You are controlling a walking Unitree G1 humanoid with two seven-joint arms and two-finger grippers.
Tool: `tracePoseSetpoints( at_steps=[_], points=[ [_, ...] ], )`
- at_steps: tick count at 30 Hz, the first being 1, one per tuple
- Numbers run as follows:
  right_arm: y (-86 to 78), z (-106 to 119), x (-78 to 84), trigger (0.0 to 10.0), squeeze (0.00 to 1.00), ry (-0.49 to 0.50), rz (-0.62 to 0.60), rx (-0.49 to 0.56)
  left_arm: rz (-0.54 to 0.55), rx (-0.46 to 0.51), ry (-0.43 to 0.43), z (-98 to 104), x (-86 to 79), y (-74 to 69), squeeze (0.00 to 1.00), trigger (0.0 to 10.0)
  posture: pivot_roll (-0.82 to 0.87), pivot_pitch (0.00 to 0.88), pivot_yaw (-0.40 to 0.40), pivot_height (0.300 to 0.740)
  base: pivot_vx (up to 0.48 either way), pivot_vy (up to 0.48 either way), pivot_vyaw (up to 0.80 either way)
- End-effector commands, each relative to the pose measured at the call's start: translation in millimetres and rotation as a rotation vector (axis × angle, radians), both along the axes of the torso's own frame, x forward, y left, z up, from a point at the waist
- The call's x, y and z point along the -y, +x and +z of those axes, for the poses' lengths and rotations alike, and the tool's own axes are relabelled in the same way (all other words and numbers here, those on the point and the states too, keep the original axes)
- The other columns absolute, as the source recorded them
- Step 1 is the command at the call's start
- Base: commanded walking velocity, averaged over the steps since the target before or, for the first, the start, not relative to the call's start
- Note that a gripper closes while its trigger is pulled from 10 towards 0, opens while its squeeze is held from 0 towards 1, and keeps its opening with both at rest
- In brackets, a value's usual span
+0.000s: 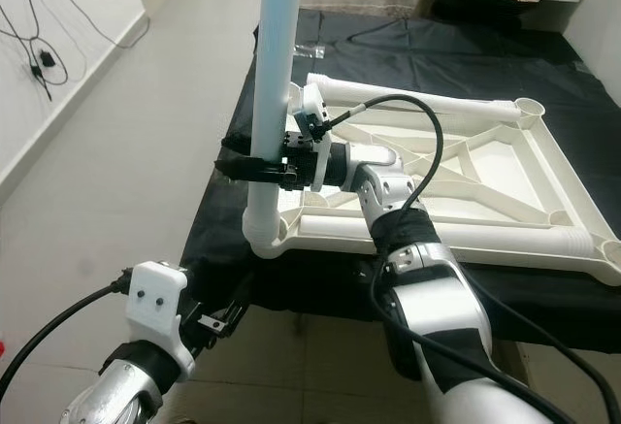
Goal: Building children table
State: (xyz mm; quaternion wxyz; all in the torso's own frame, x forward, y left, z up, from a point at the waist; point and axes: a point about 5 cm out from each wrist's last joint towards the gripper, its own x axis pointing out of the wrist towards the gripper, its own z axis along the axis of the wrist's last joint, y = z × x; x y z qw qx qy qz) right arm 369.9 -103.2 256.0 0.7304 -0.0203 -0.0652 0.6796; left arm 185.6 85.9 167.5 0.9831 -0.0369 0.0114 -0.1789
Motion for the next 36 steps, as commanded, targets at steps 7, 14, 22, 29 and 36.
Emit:
tracePoseSetpoints(
  at_steps=[7, 14, 22, 29, 36],
  points=[
    [0.7, -3, 4.2, 10.0, 0.0, -0.047, 0.028, -0.012, 0.01, -0.017, 0.001, 0, 2.2, -3.5, 0.0, 10.0, 0.13, 0.218, -0.066, 0.74, 0.0, 0.0, 0.0],
    [-3.2, -11, 2.1, 10.0, 0.0, -0.084, 0.088, 0.002, 0.017, -0.021, 0.002, 1, 2.4, -5.0, 0.0, 10.0, 0.13, 0.221, -0.07, 0.74, 0.0, 0.0, 0.0],
    [-8.6, -14, -6.5, 10.0, 0.0, -0.119, 0.19, 0.034, 0.022, -0.02, 0.005, 3, 1.6, -6.4, 0.0, 10.0, 0.14, 0.219, -0.074, 0.74, 0.0, 0.0, 0.0],
    [-10.4, -17, -17.8, 10.0, 0.0, -0.169, 0.237, 0.043, 0.029, -0.013, 0.015, 6, -1.1, -8.4, 0.0, 10.0, 0.17, 0.22, -0.078, 0.74, 0.0, 0.0, 0.0],
    [-10.6, -21, -29.5, 10.0, 0.0, -0.183, 0.261, 0.023, 0.033, -0.012, 0.018, 7, -1.0, -9.8, 0.0, 10.0, 0.17, 0.212, -0.076, 0.74, 0.0, 0.0, 0.0]
  ],
)
